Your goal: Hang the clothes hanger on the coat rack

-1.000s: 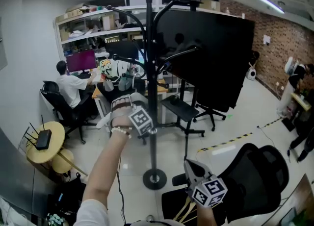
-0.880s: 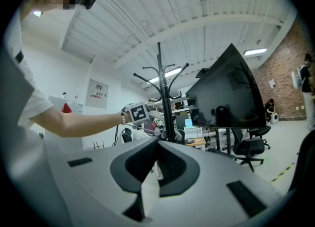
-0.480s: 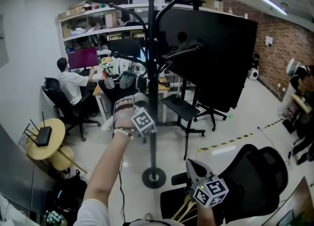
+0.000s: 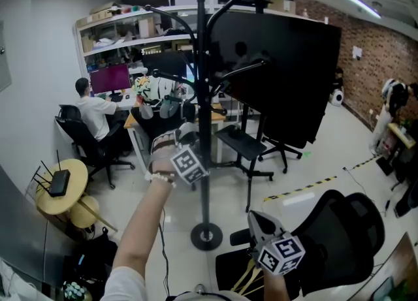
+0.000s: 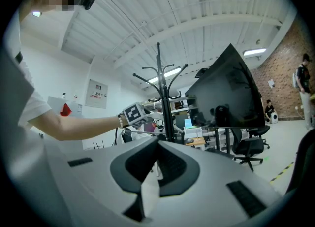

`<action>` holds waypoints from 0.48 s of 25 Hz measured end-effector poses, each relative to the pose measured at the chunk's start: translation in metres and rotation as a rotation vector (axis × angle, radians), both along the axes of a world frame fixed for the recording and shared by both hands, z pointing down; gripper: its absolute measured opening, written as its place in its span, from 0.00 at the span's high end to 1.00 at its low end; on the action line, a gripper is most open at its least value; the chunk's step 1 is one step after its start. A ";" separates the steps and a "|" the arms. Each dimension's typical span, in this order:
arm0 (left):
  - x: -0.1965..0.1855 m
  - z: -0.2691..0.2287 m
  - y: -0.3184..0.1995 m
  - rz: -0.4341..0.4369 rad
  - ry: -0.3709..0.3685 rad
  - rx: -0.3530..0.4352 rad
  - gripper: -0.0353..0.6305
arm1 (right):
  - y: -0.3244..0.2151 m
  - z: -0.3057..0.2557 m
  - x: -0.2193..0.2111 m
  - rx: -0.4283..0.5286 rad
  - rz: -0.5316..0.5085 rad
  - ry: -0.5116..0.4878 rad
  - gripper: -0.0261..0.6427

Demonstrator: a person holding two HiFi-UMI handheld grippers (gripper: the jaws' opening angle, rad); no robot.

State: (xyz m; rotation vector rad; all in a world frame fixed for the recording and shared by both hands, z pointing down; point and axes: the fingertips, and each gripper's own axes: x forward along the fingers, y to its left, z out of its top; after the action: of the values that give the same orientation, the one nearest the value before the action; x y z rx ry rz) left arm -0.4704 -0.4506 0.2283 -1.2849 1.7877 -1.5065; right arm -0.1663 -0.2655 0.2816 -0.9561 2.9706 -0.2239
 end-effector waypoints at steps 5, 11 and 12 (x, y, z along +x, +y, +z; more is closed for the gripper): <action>0.000 0.003 0.005 0.017 0.020 0.005 0.71 | 0.006 -0.001 -0.008 0.006 -0.015 0.007 0.95; 0.010 0.003 0.030 0.069 0.217 0.080 0.71 | 0.013 0.000 -0.014 0.010 -0.038 0.015 0.95; 0.013 0.003 0.037 0.090 0.283 0.105 0.71 | 0.014 -0.001 -0.017 0.010 -0.047 0.017 0.95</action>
State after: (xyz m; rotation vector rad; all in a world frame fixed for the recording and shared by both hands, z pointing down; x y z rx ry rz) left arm -0.4574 -0.4141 0.2310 -1.5653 1.9240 -1.2129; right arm -0.1832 -0.2511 0.2811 -0.8929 3.0088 -0.2018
